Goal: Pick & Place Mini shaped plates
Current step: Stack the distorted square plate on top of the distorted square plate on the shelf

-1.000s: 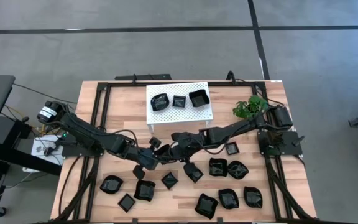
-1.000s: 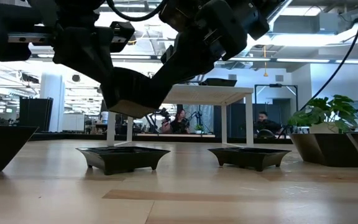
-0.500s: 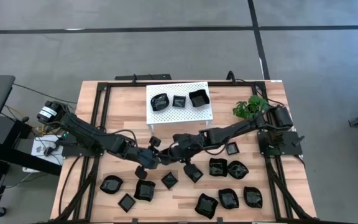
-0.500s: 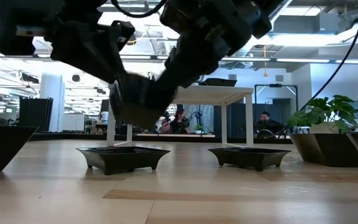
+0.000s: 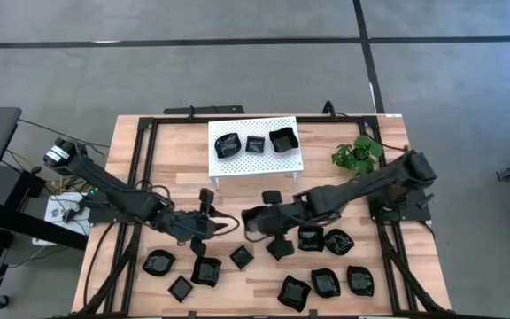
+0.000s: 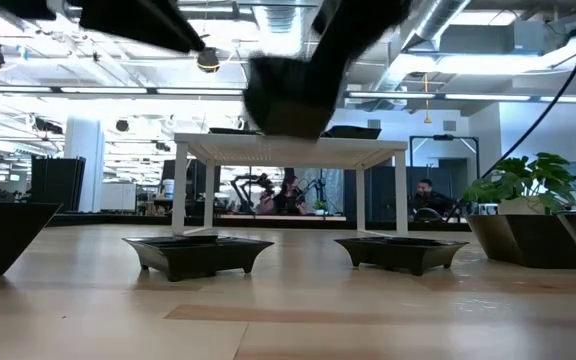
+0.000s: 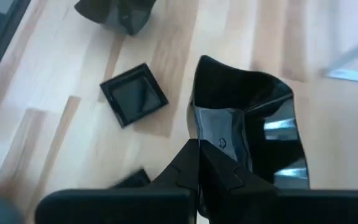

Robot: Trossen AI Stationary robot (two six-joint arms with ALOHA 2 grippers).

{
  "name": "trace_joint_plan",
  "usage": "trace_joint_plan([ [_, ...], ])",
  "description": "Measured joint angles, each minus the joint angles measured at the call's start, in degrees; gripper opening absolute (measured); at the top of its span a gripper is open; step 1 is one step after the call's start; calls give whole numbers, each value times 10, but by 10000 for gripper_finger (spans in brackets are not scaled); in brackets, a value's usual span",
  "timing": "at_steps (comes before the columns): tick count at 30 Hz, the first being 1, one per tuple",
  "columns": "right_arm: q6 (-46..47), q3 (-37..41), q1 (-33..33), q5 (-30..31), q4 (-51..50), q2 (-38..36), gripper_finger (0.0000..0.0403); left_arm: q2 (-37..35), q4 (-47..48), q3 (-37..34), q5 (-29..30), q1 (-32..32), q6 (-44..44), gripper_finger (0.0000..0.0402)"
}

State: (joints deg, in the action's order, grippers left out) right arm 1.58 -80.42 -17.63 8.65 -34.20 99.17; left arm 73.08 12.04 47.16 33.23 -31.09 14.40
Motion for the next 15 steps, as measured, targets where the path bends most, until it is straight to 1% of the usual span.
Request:
trace_joint_plan([
  [2,0,-21,-12,57,-55,-23,2,-18,2,0,0,0,-15,118],
  [5,0,-38,-16,157,-124,-63,1,-40,2,0,0,0,-28,115],
  [7,-9,-38,-10,210,-147,-92,1,-51,2,0,0,0,-29,113],
  [8,-20,-36,-4,226,-155,-106,1,-55,2,0,0,0,-29,112],
  [10,-49,-31,12,243,-158,-134,1,-61,2,0,0,1,-29,110],
  [15,-127,-16,81,244,-157,-177,1,-63,1,0,0,9,-29,106],
])
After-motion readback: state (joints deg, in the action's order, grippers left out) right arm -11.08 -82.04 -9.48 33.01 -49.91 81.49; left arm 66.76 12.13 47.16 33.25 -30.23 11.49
